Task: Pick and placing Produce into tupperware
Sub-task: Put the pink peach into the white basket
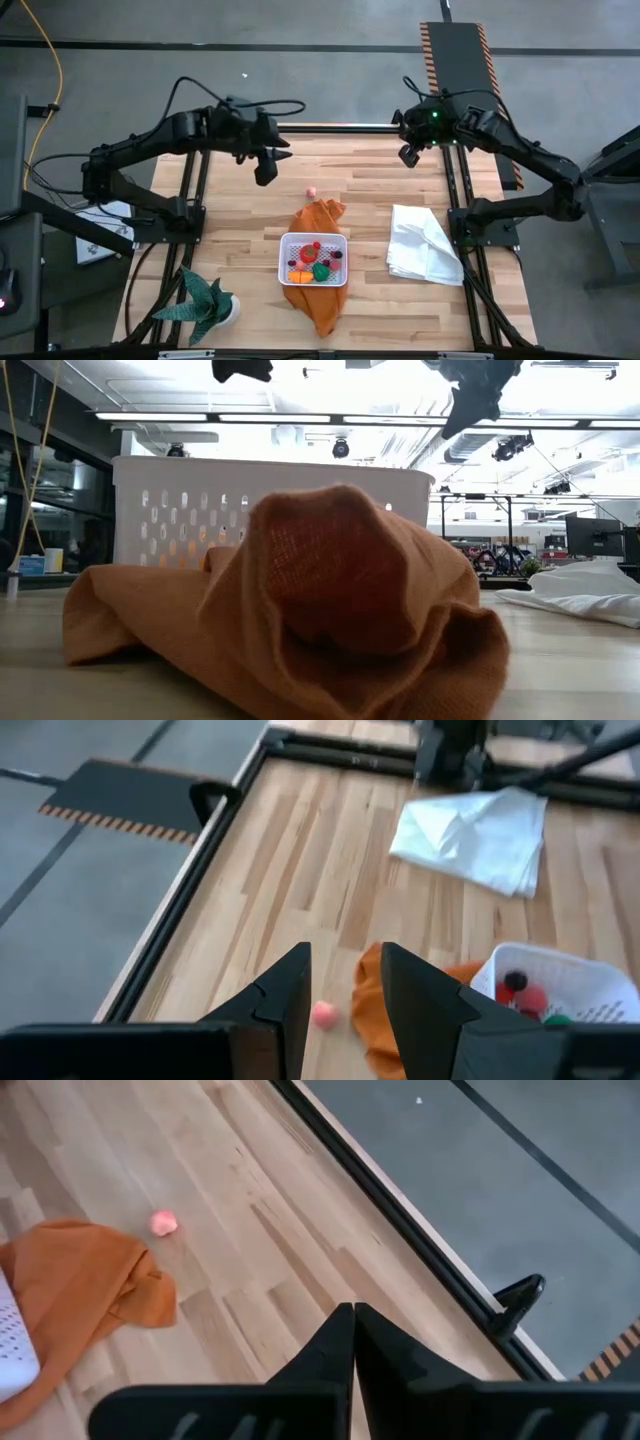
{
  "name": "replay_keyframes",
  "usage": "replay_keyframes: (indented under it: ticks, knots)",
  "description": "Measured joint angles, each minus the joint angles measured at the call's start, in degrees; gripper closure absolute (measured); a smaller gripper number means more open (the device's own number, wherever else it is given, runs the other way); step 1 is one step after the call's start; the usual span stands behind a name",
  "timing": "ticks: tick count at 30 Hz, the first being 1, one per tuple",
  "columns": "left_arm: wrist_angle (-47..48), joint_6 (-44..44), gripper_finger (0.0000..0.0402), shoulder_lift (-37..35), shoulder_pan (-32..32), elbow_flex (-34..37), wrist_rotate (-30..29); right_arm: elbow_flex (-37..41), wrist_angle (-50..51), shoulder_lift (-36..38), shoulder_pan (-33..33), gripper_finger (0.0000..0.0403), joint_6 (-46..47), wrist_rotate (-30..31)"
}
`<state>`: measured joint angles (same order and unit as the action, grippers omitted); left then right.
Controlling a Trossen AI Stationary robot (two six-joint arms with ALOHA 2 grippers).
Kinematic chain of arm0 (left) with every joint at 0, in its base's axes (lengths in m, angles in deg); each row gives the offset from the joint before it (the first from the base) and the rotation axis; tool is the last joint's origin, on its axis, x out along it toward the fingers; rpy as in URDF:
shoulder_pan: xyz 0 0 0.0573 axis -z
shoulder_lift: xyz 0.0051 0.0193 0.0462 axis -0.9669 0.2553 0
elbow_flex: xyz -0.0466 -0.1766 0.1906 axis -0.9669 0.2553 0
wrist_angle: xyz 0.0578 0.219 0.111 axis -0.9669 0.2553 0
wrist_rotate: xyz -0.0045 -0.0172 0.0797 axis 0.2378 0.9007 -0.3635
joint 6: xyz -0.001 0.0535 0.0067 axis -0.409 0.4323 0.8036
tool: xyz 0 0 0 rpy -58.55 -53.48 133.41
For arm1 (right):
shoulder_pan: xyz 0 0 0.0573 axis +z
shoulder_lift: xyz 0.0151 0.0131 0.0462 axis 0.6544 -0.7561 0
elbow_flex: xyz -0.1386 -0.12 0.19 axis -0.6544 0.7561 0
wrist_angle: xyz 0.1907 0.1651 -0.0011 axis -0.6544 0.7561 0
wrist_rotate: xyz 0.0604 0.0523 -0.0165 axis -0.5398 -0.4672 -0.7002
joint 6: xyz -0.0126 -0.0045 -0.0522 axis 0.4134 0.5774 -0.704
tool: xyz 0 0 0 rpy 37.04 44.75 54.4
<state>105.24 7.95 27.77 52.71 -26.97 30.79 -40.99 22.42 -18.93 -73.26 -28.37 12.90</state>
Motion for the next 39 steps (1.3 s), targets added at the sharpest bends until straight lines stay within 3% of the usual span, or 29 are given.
replay_keyframes:
  ticks: [6,15,21,39]
  knots:
    - [1.3,4.5,0.0274,3.5,0.0,-0.9,0.0,0.0,-0.3,0.0,-0.4,0.0402,0.6,-0.6]
    - [1.3,6.6,0.0158,10.0,0.0,-1.0,0.0,0.0,-0.5,0.0,-0.4,0.0403,0.7,-0.6]
    - [1.3,7.8,0.0112,16.2,0.0,-1.0,0.0,0.0,0.0,0.0,-0.4,0.0403,0.7,-0.6]
    - [2.4,20.2,0.0132,29.5,0.0,-1.0,-3.9,0.0,1.6,0.0,-0.1,0.0403,2.4,-3.1]
